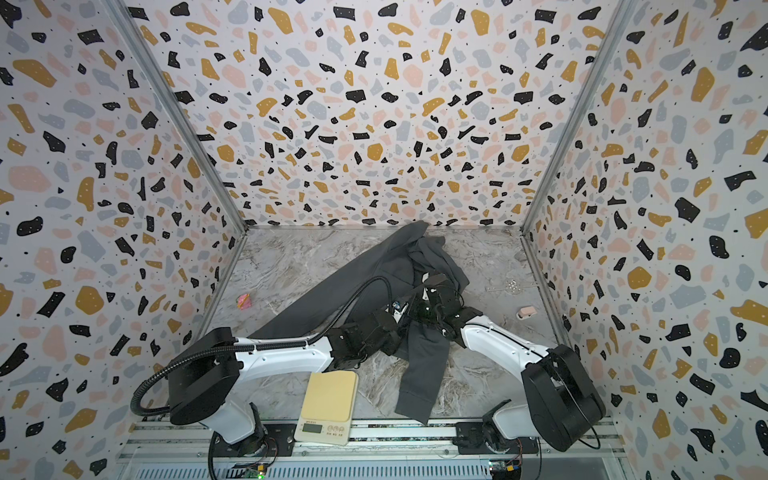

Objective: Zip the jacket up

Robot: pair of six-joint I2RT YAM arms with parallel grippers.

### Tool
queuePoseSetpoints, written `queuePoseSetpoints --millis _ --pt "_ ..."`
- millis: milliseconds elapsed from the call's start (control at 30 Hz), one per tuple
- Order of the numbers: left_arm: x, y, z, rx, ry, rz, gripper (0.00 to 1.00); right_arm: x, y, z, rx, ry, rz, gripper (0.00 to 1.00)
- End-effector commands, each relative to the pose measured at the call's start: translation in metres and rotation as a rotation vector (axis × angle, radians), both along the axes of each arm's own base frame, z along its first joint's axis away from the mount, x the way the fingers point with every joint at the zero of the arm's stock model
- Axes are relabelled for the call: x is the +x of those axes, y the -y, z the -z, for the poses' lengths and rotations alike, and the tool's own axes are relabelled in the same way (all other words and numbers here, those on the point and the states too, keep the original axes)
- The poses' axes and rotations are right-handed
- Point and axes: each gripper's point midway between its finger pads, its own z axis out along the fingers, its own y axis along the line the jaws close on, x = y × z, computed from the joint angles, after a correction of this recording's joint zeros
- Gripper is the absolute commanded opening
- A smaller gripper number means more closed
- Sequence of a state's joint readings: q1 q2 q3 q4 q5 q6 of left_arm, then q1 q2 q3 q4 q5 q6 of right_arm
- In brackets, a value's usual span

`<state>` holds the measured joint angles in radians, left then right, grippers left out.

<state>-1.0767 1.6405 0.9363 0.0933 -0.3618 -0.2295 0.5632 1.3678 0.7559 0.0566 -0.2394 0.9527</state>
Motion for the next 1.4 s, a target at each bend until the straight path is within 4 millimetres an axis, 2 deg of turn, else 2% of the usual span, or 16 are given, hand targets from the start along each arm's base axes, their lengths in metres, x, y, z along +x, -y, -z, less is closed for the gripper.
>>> queuePoseSetpoints --millis 0,200,267,300,333,400,433,467,500,567,633,733,833,1100,1167,1367 --pt "0.008 0.009 -0.006 -0.051 0.022 -0.044 0.63 0.002 -0.008 -0.03 0.082 0.056 -0.004 0.0" --pt "0.009 0.012 -0.003 -0.062 0.012 -0.052 0.22 0.001 -0.009 -0.034 0.089 0.07 -0.019 0.0" --pt "0.006 0.016 -0.001 -0.078 -0.008 -0.031 0.05 0.001 -0.007 -0.039 0.09 0.087 -0.028 0.0" --pt "0.005 0.018 0.001 -0.084 -0.018 -0.028 0.0 0.002 -0.005 -0.041 0.086 0.098 -0.032 0.0" --pt "0.003 0.02 0.003 -0.092 -0.035 -0.013 0.0 0.003 -0.002 -0.044 0.079 0.115 -0.038 0.0" --pt "0.0 0.024 0.005 -0.12 -0.072 0.014 0.0 0.004 0.004 -0.05 0.067 0.146 -0.071 0.2" --pt "-0.003 0.027 0.005 -0.15 -0.099 0.037 0.0 0.003 0.008 -0.055 0.062 0.177 -0.094 0.33" --pt "-0.006 0.029 0.004 -0.191 -0.128 0.061 0.0 0.001 0.014 -0.057 0.057 0.202 -0.115 0.41" --pt "-0.008 0.028 0.003 -0.228 -0.158 0.078 0.0 -0.001 0.02 -0.06 0.057 0.231 -0.131 0.44" --pt "-0.011 0.031 -0.013 -0.398 -0.218 0.15 0.0 -0.012 0.027 -0.068 0.068 0.324 -0.209 0.52" --pt "-0.011 0.024 -0.028 -0.574 -0.27 0.199 0.0 -0.023 0.035 -0.069 0.039 0.385 -0.258 0.56" --pt "-0.003 0.013 -0.035 -0.668 -0.302 0.216 0.0 -0.037 0.046 -0.057 -0.058 0.417 -0.288 0.59" --pt "-0.004 0.017 -0.045 -0.731 -0.332 0.276 0.0 -0.051 0.053 -0.046 -0.087 0.451 -0.311 0.59" --pt "0.003 0.008 -0.092 -1.044 -0.389 0.353 0.0 -0.095 0.039 -0.037 0.107 0.511 -0.427 0.61" --pt "0.004 0.007 -0.095 -1.068 -0.398 0.357 0.0 -0.101 0.036 -0.034 0.136 0.512 -0.455 0.63" --pt "0.003 0.007 -0.097 -1.075 -0.398 0.361 0.0 -0.109 0.028 -0.047 0.195 0.559 -0.518 0.68"
